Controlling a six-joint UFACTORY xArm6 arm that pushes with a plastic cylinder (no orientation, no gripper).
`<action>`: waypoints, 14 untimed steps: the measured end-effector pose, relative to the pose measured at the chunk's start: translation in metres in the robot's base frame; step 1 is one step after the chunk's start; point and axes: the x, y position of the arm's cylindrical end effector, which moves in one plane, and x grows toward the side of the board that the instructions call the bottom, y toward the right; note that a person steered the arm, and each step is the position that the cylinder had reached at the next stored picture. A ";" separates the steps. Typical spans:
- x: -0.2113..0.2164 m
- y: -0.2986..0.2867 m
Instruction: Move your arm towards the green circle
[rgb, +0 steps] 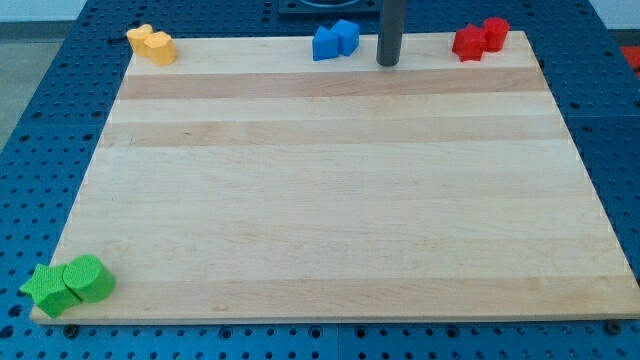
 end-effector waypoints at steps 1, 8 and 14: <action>-0.019 0.013; 0.081 -0.166; 0.235 -0.388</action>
